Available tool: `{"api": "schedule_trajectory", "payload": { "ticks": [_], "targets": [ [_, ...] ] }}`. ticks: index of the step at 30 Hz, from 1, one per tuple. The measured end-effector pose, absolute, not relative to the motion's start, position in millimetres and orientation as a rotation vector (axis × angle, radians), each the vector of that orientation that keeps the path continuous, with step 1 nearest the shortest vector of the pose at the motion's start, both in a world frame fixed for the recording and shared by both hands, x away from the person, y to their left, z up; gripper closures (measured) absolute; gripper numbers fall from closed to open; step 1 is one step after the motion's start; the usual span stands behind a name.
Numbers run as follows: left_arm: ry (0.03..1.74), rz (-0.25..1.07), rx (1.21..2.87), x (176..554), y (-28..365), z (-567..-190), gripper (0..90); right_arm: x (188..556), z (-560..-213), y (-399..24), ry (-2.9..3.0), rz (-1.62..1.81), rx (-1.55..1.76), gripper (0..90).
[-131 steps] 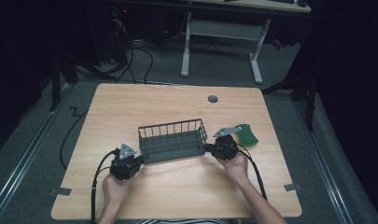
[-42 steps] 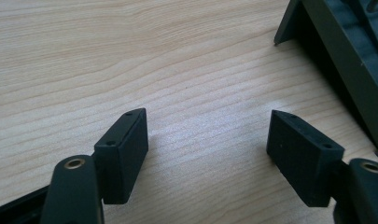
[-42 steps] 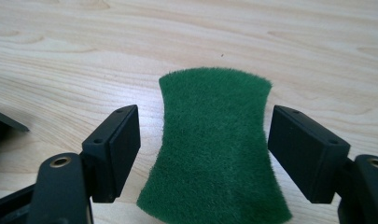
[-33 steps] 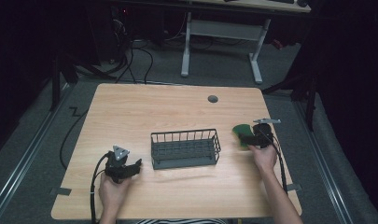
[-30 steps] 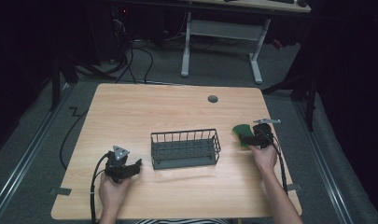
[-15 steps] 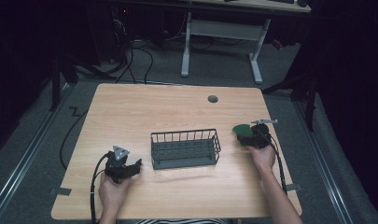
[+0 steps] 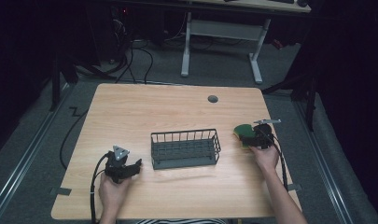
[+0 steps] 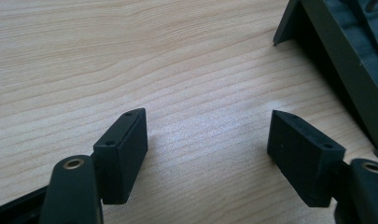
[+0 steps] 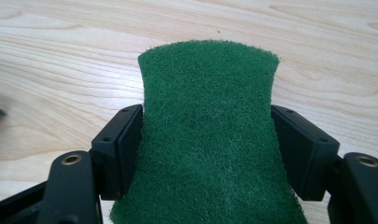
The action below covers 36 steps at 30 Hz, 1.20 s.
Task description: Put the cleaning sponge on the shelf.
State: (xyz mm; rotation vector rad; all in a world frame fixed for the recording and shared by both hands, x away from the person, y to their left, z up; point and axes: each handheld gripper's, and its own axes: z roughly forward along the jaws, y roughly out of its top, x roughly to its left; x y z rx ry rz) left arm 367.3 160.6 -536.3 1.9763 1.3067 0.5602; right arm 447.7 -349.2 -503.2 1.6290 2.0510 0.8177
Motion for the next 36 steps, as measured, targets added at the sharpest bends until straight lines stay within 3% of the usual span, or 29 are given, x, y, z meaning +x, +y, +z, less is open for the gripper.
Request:
{"api": "schedule_trajectory", "payload": {
  "ticks": [36],
  "targets": [
    [1.306,0.560,1.978,367.2,160.5,-536.3,29.3,396.0,-417.9,-314.4,2.166,1.054,1.284,30.3]
  ]
}}
